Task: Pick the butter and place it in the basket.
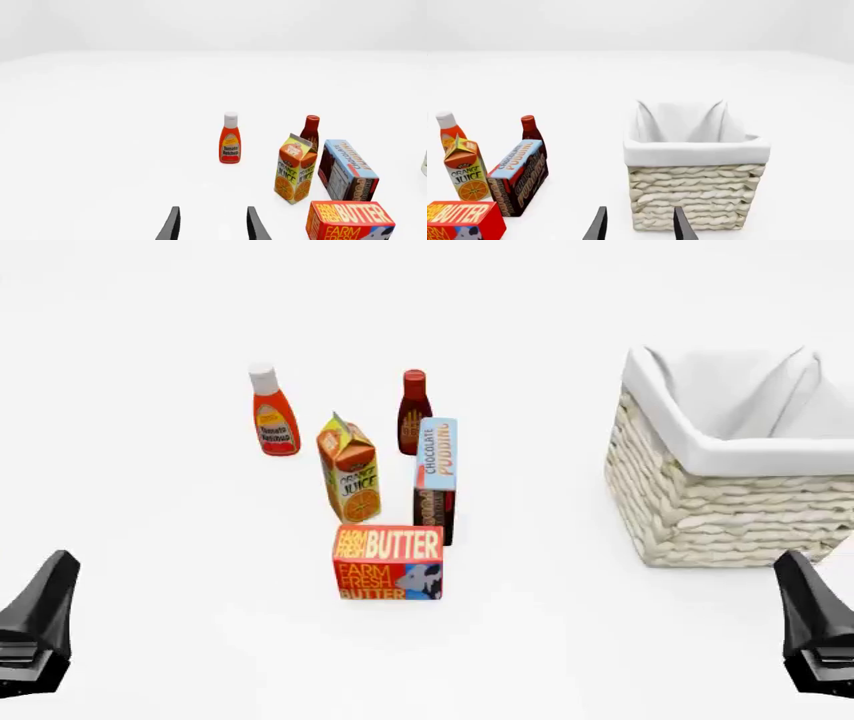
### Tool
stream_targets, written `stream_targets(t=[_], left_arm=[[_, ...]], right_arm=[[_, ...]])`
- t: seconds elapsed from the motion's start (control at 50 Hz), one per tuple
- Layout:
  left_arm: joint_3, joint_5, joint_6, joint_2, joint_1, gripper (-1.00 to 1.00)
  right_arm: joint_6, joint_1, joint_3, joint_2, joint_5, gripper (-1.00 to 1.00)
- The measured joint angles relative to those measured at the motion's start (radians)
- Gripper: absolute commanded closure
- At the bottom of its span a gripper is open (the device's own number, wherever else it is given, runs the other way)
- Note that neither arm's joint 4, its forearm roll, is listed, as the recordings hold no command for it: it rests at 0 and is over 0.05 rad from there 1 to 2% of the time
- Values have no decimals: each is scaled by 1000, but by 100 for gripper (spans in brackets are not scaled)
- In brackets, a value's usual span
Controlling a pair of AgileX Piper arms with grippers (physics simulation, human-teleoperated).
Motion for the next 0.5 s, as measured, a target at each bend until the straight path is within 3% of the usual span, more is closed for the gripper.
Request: stream_targets(t=[0.5], left_arm=[[-3,-1,0,5,0,-100]], right_arm=[[-4,34,-13,0,12,-100]])
